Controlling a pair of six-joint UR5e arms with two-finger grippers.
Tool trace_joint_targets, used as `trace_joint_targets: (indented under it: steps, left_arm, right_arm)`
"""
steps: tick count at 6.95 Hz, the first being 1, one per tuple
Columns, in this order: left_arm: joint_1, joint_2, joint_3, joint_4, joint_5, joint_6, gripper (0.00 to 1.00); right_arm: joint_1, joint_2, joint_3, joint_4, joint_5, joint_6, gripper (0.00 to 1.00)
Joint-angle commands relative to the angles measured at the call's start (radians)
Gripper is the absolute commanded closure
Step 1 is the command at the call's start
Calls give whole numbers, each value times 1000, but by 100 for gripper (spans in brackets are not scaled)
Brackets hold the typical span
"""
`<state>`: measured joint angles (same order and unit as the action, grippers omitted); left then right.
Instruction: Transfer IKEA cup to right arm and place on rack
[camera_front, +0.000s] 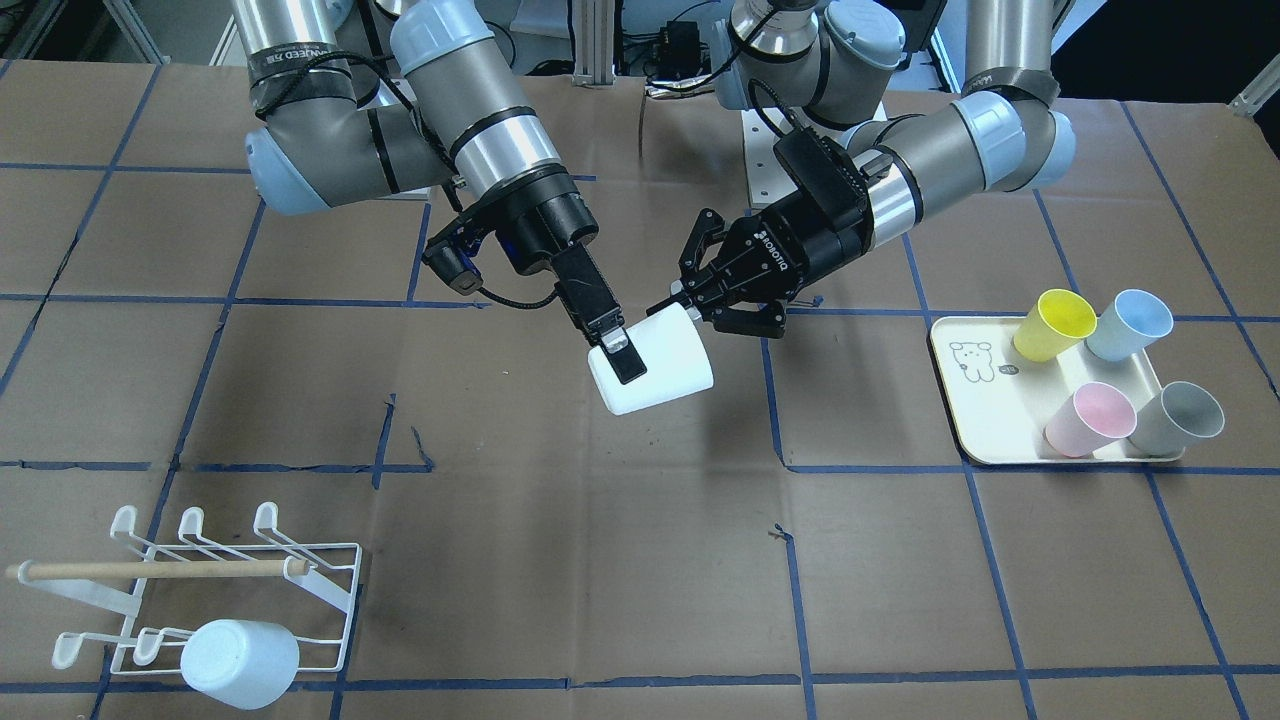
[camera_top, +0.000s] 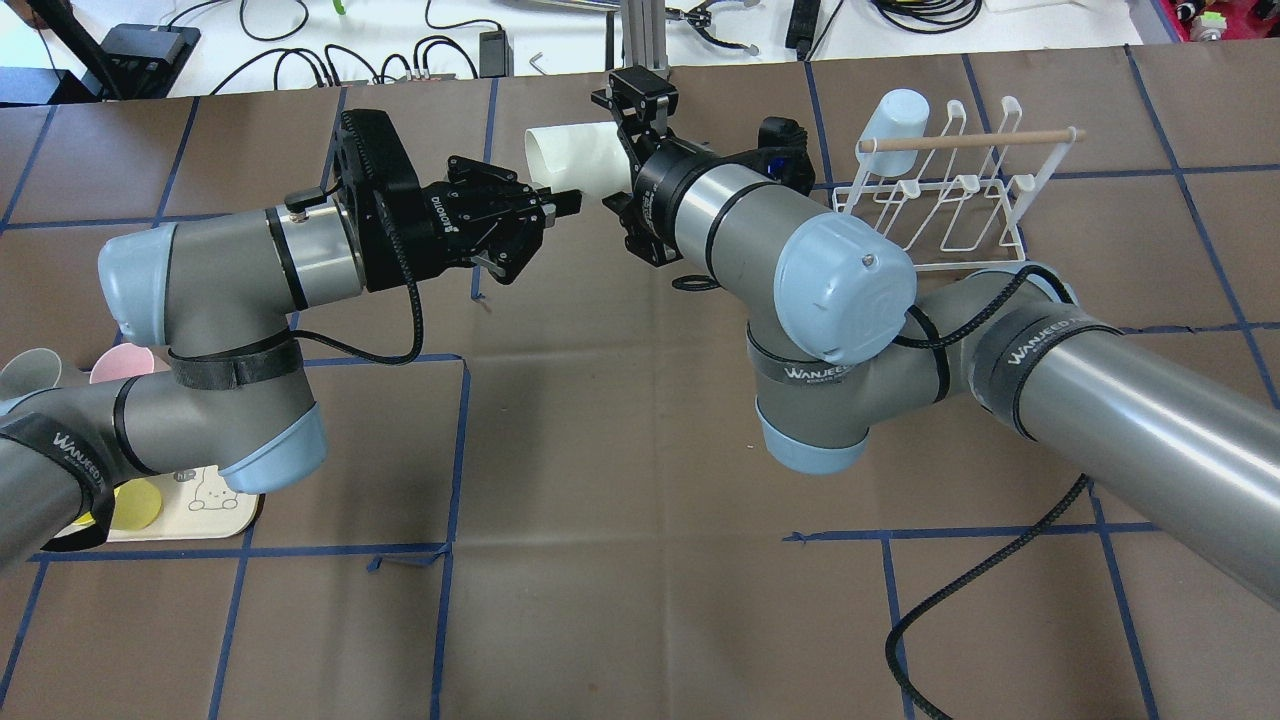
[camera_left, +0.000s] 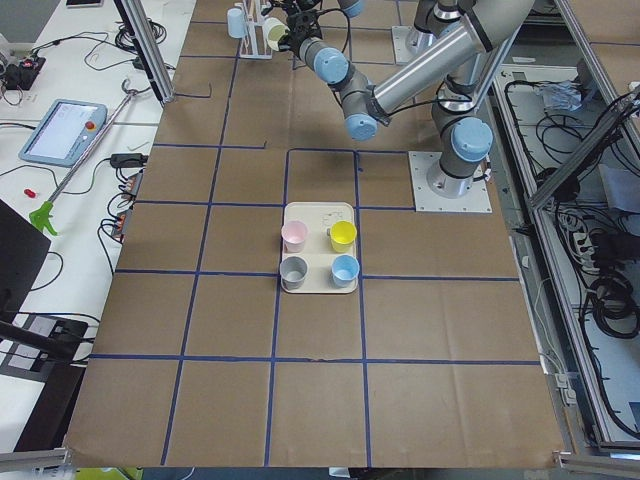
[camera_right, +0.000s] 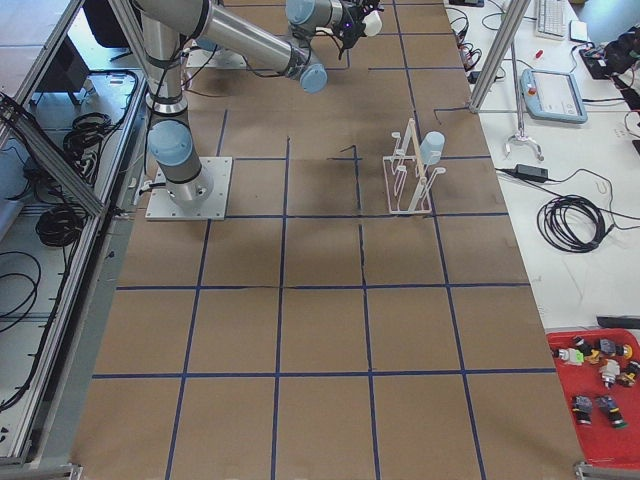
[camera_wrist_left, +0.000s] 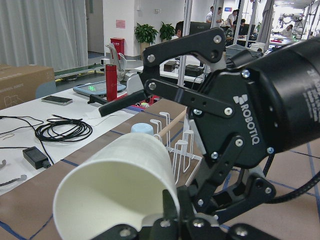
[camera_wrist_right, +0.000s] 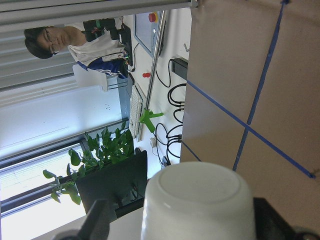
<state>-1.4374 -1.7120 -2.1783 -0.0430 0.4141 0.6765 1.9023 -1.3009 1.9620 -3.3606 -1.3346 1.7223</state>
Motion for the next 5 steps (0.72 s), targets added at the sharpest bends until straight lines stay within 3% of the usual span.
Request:
trace_joint_targets:
  steps: [1,5]
  left_arm:
    - [0,0,0,0,0,0,94]
    - [0,0,0,0,0,-2,94]
  right_arm:
    - [1,2,0,1,2,-1,0]
    - [1,5,3,1,0,-1,2]
